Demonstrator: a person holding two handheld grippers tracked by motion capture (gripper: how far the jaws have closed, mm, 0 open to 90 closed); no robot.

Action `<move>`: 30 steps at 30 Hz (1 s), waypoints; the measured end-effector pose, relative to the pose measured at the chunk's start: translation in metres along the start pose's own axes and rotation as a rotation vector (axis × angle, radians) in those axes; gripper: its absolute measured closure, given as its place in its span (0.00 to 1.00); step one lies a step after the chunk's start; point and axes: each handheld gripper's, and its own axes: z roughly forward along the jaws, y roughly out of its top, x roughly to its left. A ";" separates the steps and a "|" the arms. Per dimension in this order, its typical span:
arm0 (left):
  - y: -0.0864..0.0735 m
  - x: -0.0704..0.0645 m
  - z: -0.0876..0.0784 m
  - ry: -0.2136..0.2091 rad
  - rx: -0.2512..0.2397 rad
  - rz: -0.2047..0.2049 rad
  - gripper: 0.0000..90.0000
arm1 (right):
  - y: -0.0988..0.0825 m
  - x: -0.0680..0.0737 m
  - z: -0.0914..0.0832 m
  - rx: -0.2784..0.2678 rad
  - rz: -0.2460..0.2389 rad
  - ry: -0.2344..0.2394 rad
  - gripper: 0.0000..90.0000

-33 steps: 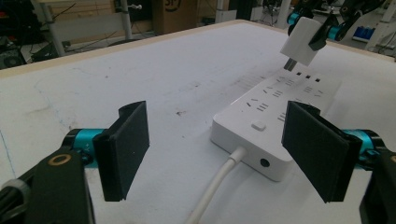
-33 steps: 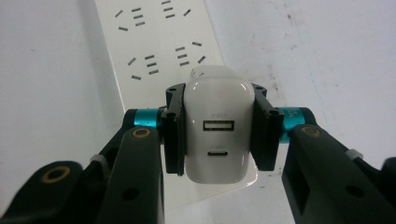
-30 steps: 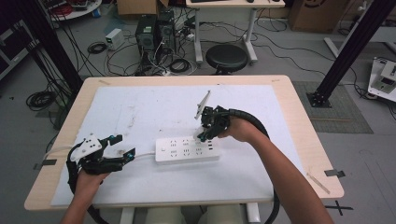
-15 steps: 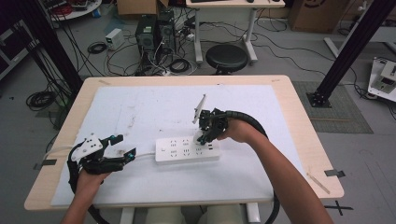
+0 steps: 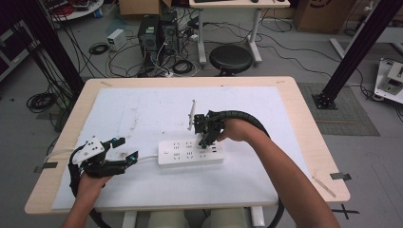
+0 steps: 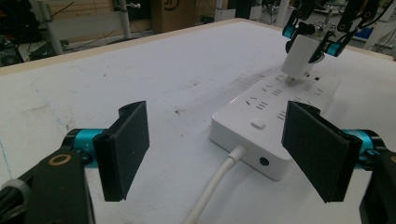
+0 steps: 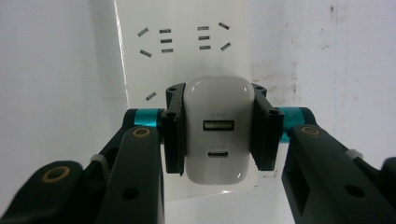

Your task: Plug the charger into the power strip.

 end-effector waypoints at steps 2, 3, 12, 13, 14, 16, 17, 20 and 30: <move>0.000 0.000 0.000 -0.001 0.001 0.002 0.26 | 0.002 -0.001 0.000 0.008 0.000 0.003 0.71; 0.000 0.000 0.000 -0.002 0.000 0.002 0.26 | 0.003 -0.001 0.000 0.013 -0.002 0.005 0.71; -0.002 0.000 0.000 -0.005 0.002 0.000 0.26 | 0.016 0.000 0.003 0.065 -0.043 0.003 0.71; -0.002 0.000 0.000 -0.003 0.001 -0.003 0.26 | 0.016 0.000 0.004 0.068 -0.046 0.005 0.71; -0.002 0.001 0.000 -0.002 0.002 0.002 0.26 | 0.017 -0.001 0.004 0.075 -0.040 0.011 0.71; -0.003 0.001 -0.001 0.000 0.000 -0.001 0.26 | 0.017 -0.002 0.004 0.076 -0.044 0.017 0.71; -0.003 0.001 -0.001 0.001 0.001 -0.003 0.26 | 0.018 -0.002 0.004 0.077 -0.035 0.017 0.71; -0.004 0.001 -0.002 0.001 -0.002 -0.005 0.26 | 0.021 0.000 0.012 0.112 -0.061 0.003 0.71; -0.004 -0.001 0.001 -0.005 0.001 -0.004 0.26 | 0.022 -0.002 0.016 0.112 -0.052 0.016 0.71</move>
